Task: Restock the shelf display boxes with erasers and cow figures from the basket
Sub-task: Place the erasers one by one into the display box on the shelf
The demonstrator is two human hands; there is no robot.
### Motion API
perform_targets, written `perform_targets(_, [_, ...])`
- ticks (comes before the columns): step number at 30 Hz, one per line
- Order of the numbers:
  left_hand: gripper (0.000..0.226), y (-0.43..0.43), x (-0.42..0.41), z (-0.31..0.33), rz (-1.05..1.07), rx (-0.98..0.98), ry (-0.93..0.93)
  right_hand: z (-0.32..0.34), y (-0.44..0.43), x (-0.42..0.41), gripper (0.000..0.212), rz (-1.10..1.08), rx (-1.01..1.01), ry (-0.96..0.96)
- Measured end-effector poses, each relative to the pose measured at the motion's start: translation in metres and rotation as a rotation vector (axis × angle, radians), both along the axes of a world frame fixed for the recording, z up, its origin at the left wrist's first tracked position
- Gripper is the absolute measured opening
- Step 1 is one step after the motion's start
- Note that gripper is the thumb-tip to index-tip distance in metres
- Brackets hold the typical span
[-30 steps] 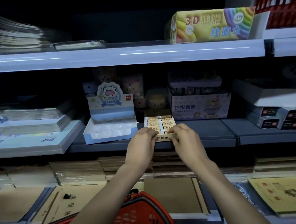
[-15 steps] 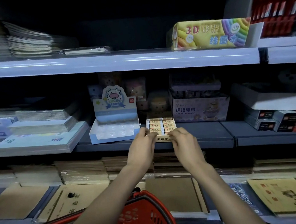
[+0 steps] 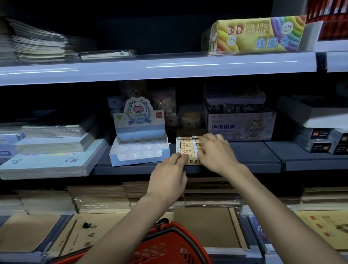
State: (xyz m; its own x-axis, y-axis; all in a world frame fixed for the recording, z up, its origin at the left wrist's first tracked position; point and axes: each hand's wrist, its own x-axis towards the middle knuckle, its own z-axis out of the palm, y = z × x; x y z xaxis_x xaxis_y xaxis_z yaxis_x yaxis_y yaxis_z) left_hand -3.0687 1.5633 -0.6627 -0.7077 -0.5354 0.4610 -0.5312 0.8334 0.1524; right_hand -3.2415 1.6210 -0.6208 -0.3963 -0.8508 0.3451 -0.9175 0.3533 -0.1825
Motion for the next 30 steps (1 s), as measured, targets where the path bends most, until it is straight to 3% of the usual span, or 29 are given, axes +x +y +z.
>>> perform_targets(6, [0.057,-0.004,0.002,-0.012,-0.026,-0.048,0.050,0.006,-0.035,-0.016,0.051,-0.089,0.152,-0.097])
perform_targets(12, [0.055,-0.006,-0.001,-0.020,-0.010,-0.051,0.081,0.001,-0.034,-0.026,0.052,-0.057,0.121,-0.179])
perform_targets(16, [0.055,-0.006,0.000,-0.021,-0.007,-0.078,0.100,-0.001,-0.034,-0.032,0.039,-0.033,-0.012,-0.193])
perform_targets(21, [0.056,-0.006,0.001,-0.023,0.000,-0.078,0.124,0.002,-0.038,-0.039,0.021,-0.172,-0.253,-0.221])
perform_targets(30, [0.053,-0.006,0.000,-0.022,0.011,-0.098,0.138,0.002,-0.048,-0.044,0.013,-0.316,-0.304,-0.311])
